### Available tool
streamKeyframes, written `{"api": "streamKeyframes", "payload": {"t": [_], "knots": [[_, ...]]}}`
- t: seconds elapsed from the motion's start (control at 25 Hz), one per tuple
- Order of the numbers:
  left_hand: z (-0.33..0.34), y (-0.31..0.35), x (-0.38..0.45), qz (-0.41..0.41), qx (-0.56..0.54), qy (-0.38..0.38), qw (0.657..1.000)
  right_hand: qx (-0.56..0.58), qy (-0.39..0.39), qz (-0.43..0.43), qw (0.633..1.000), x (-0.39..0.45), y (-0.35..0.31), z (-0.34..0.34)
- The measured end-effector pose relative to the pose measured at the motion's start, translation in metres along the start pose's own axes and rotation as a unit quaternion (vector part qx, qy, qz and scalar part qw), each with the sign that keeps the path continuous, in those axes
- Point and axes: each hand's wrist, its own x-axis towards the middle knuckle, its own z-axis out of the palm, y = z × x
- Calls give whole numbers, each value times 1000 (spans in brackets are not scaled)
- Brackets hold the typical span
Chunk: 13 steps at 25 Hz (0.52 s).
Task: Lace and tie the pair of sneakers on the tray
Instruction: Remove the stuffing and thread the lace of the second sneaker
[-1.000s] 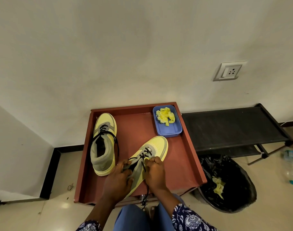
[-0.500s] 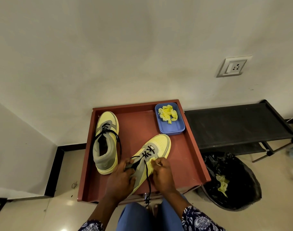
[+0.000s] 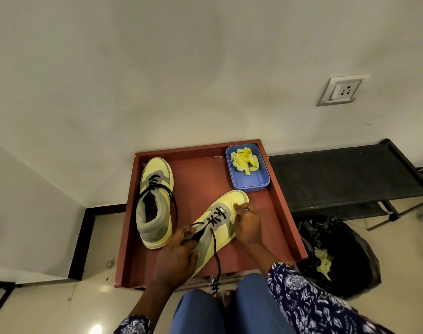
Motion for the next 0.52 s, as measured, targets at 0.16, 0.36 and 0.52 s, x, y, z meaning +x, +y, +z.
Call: {"api": "streamKeyframes", "payload": {"t": [0.16, 0.36, 0.52], "knots": [[0, 1, 0, 1, 7, 3, 1000, 49, 39, 48, 997, -28, -5, 13], [2, 0, 0, -3, 11, 2, 1000, 83, 80, 155, 981, -63, -12, 37], [2, 1, 0, 0, 9, -2, 1000, 219, 36, 325, 919, -88, -17, 53]]}}
